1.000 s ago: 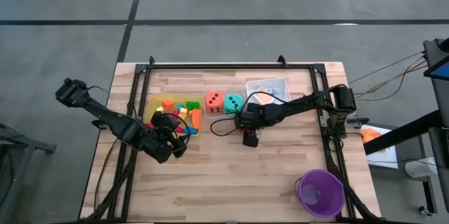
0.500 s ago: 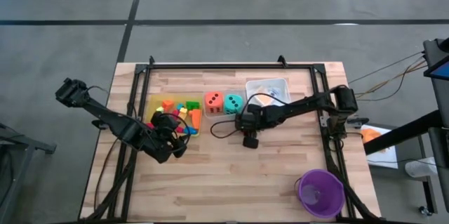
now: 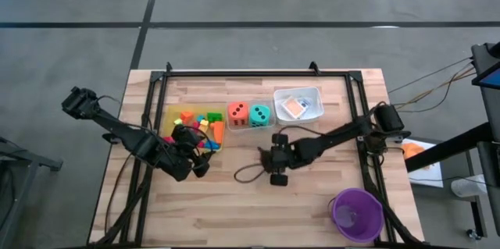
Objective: Pick & Place Toys
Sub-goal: Put the red game piece into the yellow bin
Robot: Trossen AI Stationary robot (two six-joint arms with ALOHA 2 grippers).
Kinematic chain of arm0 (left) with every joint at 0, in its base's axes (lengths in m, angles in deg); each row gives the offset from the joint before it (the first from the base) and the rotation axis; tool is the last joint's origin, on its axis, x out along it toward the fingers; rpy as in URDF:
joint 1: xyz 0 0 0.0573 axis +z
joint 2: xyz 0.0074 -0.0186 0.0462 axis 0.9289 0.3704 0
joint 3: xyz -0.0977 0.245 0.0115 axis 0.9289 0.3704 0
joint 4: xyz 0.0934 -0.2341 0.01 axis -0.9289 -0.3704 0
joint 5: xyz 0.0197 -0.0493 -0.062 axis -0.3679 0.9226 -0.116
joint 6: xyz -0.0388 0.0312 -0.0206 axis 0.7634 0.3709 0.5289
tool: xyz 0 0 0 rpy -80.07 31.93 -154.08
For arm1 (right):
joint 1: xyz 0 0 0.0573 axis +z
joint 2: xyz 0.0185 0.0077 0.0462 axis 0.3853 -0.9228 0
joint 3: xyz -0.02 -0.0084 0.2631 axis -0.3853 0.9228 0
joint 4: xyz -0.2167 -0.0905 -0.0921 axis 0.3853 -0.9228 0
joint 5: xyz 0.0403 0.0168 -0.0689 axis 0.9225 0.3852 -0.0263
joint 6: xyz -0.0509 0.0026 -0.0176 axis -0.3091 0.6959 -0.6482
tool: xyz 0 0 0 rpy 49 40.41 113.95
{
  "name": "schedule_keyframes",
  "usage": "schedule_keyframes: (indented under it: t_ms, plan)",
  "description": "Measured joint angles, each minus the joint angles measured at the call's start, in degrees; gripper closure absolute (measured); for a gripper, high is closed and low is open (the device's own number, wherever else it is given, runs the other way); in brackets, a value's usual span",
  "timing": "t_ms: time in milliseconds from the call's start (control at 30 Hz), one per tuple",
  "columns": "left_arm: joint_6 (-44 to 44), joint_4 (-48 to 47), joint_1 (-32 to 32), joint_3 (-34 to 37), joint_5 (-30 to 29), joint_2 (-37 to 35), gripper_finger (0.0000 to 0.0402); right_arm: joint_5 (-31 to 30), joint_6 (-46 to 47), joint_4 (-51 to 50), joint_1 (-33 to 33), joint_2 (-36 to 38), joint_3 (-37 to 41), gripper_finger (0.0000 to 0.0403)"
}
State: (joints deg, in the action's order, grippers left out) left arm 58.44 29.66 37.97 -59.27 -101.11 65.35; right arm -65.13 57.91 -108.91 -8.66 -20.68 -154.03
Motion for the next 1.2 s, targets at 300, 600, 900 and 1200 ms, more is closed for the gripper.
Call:
schedule_keyframes:
  t_ms: [300, 600, 900, 1200]
  plan:
    - [-10.0, 16.8, 1.1, 3.9, 2.6, 0.5, 0.0090, -12.0, -0.1, 0.2, 10.5, 0.1, -6.5, 0.0371]
    - [-10.0, 25.8, 7.7, 6.6, 12.9, 1.4, 0.0090, -16.1, -0.3, -2.5, 14.2, 0.1, -9.6, 0.0390]
    - [-10.0, 24.9, 7.8, 6.6, 13.5, 2.2, 0.0090, -10.9, 1.4, -2.9, 14.3, 0.1, -9.3, 0.0390]
    - [-10.1, 24.0, 7.8, 6.6, 13.6, 2.1, 0.0090, 8.6, 1.2, -3.0, 11.1, 0.0, -10.2, 0.0387]
